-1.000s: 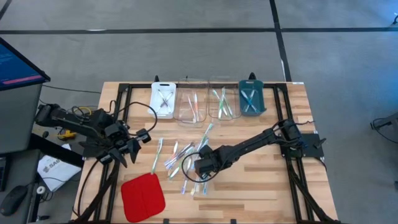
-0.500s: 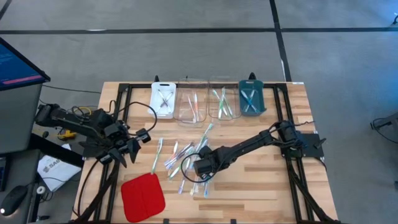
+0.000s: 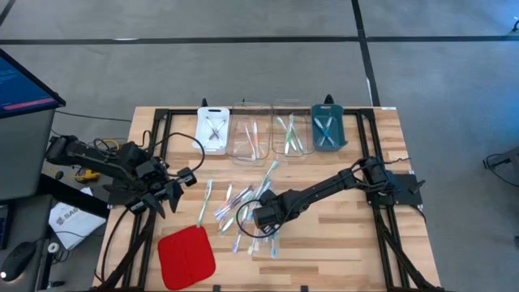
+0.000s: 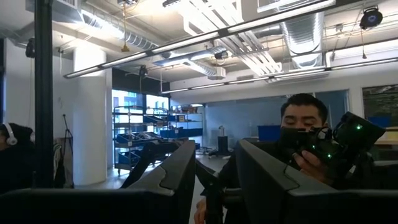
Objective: Pick & Place Toothbrushes
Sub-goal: Put the green toothbrush into the right transparent bin
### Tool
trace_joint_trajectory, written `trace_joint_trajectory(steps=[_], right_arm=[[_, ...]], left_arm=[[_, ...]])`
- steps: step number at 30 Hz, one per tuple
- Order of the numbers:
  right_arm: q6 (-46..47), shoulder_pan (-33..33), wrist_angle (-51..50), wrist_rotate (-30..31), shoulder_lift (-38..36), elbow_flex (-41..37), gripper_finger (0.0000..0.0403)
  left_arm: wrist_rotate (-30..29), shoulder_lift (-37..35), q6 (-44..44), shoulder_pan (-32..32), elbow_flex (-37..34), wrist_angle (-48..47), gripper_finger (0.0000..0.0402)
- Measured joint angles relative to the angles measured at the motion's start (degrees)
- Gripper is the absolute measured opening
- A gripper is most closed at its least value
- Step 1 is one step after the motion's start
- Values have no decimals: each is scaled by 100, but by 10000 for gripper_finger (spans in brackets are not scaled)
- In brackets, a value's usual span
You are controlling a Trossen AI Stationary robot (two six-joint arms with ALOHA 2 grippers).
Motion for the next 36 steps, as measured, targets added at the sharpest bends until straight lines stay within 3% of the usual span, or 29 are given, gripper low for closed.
trace_joint_trajectory(steps=[11, 25, 36], right_arm=[[-17, -5, -20, -115, -5, 0, 128], [-15, -4, -424, -193, 11, 184, 184], [5, -4, -445, -170, 11, 192, 174]], left_arm=[[0, 0, 2, 0, 0, 0, 108], [0, 0, 2, 0, 0, 2, 108], [2, 0, 2, 1, 1, 2, 108]])
